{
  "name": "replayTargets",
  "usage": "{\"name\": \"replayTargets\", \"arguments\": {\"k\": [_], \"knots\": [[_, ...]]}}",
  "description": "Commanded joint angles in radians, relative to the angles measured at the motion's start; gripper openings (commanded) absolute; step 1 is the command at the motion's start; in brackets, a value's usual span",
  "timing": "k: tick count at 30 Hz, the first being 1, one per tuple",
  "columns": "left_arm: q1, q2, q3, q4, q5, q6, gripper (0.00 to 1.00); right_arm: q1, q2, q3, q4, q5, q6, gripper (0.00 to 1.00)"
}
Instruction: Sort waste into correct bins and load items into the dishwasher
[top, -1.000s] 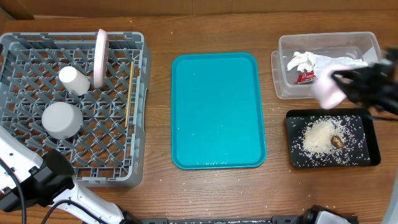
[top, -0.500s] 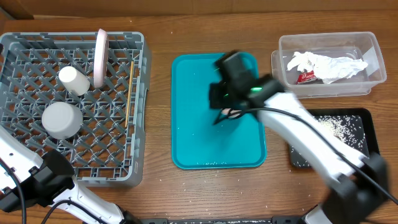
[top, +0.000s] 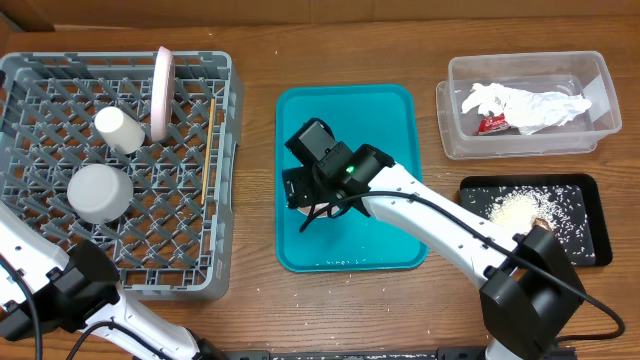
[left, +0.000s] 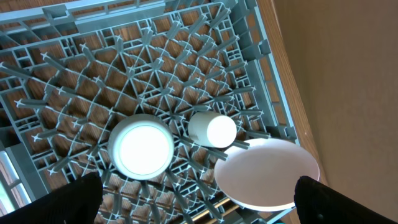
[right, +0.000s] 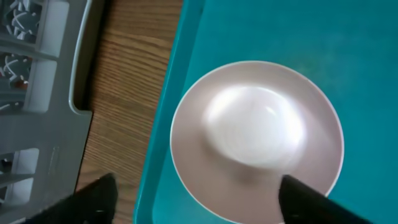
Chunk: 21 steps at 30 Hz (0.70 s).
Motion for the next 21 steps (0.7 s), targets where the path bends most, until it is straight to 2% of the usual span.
{"name": "replayTargets", "arguments": {"k": [1, 3, 6, 10, 13, 21], "knots": [[-0.007, 0.006, -0.004, 0.001, -0.008, -0.009, 1.00, -0.042, -0.025, 0.061, -0.035, 0.030, 0.002, 0.91], [-0.007, 0.006, -0.004, 0.001, -0.008, -0.009, 1.00, -0.103, -0.034, 0.152, -0.128, 0.072, 0.002, 1.00], [-0.007, 0.006, -0.004, 0.001, -0.008, -0.009, 1.00, -0.194, -0.046, 0.281, -0.244, 0.143, 0.002, 1.00], [-0.007, 0.006, -0.004, 0.001, -0.008, -0.009, 1.00, -0.412, -0.056, 0.546, -0.434, 0.201, 0.002, 1.00], [-0.007, 0.005, -0.004, 0.001, -0.008, -0.009, 1.00, -0.584, -0.056, 0.679, -0.513, 0.202, 0.001, 1.00], [-0.007, 0.006, -0.004, 0.001, -0.007, -0.011, 1.00, -0.993, -0.056, 0.713, -0.534, 0.145, 0.002, 1.00]]}}
